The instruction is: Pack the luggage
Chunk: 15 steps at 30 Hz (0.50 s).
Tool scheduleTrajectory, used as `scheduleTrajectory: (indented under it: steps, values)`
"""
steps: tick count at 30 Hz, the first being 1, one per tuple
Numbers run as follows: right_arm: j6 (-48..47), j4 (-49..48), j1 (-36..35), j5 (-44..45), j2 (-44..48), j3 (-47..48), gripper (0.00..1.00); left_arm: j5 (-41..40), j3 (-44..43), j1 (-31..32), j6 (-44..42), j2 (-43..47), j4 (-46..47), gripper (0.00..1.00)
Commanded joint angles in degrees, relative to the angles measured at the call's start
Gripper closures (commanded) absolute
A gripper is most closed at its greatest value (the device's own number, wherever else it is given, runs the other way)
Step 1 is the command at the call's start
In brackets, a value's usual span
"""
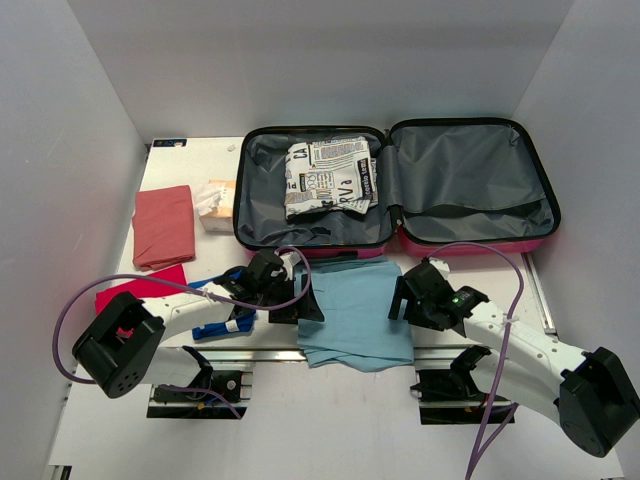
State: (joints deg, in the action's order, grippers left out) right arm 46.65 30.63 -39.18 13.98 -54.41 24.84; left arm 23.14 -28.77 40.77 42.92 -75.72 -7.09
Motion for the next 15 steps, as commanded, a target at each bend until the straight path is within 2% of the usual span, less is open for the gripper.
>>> scheduleTrajectory:
  steps: [1, 4, 5, 7, 8, 9, 10, 11, 12, 13, 15]
  values:
    - [-5.1, -8.1, 2.3, -7.9, -1.6, -1.8, 0.11, -4.6, -0.1, 1.4, 0.4, -2.3, 2.2, 0.09]
    - [-7.5, -11.8, 2.7, -12.8, -1.8, -2.4, 0.15, -4.9, -1.5, 4.0, 0.5, -6.3, 2.4, 0.16]
    - [-8.9, -13.8, 2.9, -13.4, -2.0, -3.0, 0.18, -5.0, -2.1, 4.6, 0.6, -7.1, 2.4, 0.22]
    - [-10.2, -15.4, 3.1, -18.6, -3.7, -3.3, 0.29, -5.8, -2.8, 5.4, 0.4, -9.3, 1.6, 0.34]
    - [-11.0, -16.2, 3.1, -19.9, -4.5, -3.3, 0.36, -6.7, -4.1, 6.1, 0.3, -9.6, 0.7, 0.56]
    - [-11.2, -16.1, 3.1, -20.9, -6.4, -2.9, 0.44, -7.4, -4.7, 6.1, 0.3, -9.9, -0.3, 0.67]
    - [-11.3, -16.0, 3.0, -22.7, -7.1, -2.6, 0.61, -9.1, -5.3, 6.8, 0.3, -9.7, -2.0, 0.75]
    - [-12.4, -15.9, 2.9, -23.8, -7.4, -1.9, 0.68, -9.3, -5.8, 7.5, 0.3, -9.2, -2.7, 0.91]
    - [-12.6, -14.8, 2.7, -24.2, -6.6, -1.4, 0.76, -9.3, -7.0, 7.5, 0.3, -8.6, -3.4, 0.97]
    - [-12.9, -14.2, 2.5, -25.0, -5.5, -0.8, 0.88, -9.5, -7.7, 8.3, 0.3, -6.6, -4.9, 1.00]
    - [-13.2, -10.4, 2.4, -24.2, -0.5, 1.7, 1.00, -9.9, -10.8, 9.8, -0.3, -4.4, -7.6, 1.00]
